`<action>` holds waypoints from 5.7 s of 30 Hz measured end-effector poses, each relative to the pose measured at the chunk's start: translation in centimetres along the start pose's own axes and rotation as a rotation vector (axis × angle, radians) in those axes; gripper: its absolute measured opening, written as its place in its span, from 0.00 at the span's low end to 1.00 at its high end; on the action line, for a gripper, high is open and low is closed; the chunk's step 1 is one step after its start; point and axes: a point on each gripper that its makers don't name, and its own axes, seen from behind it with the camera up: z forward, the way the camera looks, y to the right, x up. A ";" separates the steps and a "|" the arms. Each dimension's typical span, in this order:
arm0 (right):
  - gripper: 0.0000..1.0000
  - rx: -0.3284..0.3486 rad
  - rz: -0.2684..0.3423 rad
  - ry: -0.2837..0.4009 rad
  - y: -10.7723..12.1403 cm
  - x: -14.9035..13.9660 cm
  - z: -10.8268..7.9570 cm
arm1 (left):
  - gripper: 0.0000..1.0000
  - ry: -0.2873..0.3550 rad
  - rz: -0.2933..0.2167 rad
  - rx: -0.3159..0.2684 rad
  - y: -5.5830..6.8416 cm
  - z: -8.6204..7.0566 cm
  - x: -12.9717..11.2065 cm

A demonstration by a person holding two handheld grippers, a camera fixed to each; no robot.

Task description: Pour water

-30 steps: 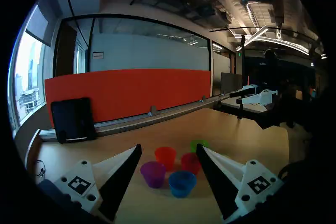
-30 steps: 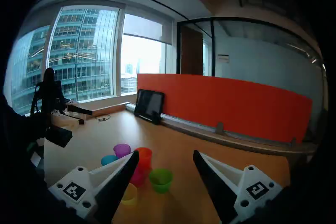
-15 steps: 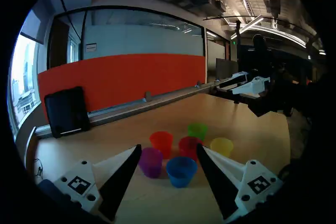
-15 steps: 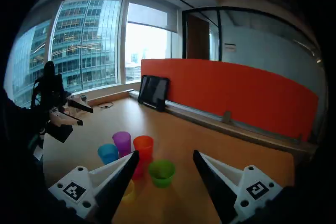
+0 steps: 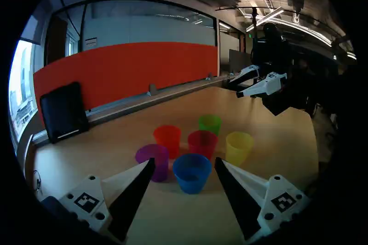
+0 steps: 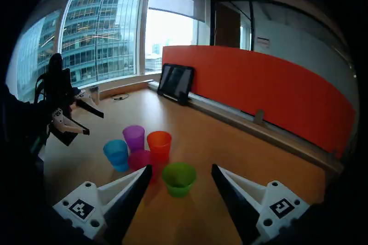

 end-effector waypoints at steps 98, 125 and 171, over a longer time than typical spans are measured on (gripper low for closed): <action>1.00 0.089 -0.017 -0.236 0.9 -9.9 8.7 | 0.86 -0.199 0.004 -0.090 2.0 8.3 -6.7; 0.93 0.116 -0.027 -0.218 -0.7 -8.4 11.5 | 0.86 -0.167 -0.024 -0.065 0.8 6.3 -5.8; 0.92 0.013 -0.052 0.164 -6.2 5.1 -0.4 | 0.85 0.103 -0.008 0.046 2.0 -1.7 4.1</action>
